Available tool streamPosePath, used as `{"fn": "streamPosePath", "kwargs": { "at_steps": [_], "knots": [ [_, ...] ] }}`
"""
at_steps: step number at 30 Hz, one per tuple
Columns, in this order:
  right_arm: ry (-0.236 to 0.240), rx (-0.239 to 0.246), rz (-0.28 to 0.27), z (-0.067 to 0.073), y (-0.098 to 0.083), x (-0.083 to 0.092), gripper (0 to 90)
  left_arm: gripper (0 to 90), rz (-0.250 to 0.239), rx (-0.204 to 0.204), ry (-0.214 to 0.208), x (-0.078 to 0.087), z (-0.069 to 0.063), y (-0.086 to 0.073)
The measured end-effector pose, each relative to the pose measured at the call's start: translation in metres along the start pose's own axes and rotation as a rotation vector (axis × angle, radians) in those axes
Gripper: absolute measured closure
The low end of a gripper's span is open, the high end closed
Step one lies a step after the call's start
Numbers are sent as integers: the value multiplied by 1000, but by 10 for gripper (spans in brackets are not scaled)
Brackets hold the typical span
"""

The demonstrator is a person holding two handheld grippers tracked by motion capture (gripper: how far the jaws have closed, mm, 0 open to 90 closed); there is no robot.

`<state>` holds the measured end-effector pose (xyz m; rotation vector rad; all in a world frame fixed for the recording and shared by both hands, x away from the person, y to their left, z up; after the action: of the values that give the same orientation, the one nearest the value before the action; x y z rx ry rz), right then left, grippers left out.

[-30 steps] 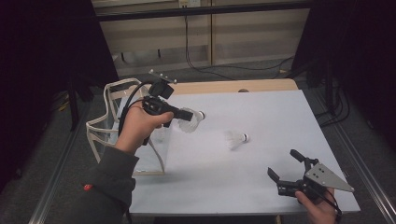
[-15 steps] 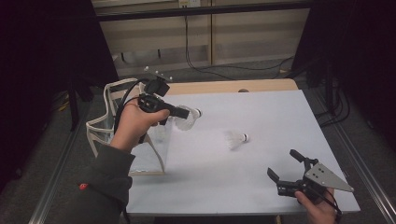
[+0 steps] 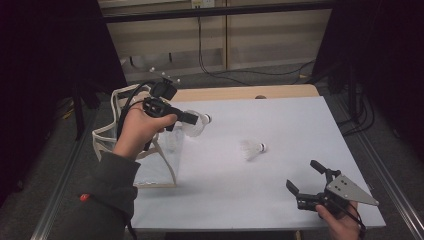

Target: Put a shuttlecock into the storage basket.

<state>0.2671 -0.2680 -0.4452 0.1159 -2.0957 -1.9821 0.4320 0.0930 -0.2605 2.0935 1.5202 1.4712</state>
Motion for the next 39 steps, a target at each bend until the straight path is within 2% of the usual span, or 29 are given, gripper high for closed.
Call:
{"fn": "streamPosePath", "kwargs": {
  "at_steps": [10,12,25,33,39],
  "knots": [
    [1,0,-1,0,0,0,15,897,-14,21,14,6,2,1],
    [-1,0,0,0,0,0,14,897,-2,14,16,9,4,1],
    [-2,1,-2,0,0,0,14,897,-25,35,37,20,8,3],
    [-2,1,0,0,0,0,14,897,-44,50,67,26,11,4],
    [-2,-2,-2,0,0,0,14,897,-38,50,71,32,14,4]
  ]
}}
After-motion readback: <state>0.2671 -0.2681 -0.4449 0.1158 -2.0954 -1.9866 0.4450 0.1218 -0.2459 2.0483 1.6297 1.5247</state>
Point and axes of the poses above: each handheld gripper's, and its own axes: x roughly backward along the jaws, y roughly out of its top, z roughly to its left, the point moved 4 cm from there along -x, roughly forward along the jaws, and after that the axes turned 15 degrees about -y, right-handed, at the moved point
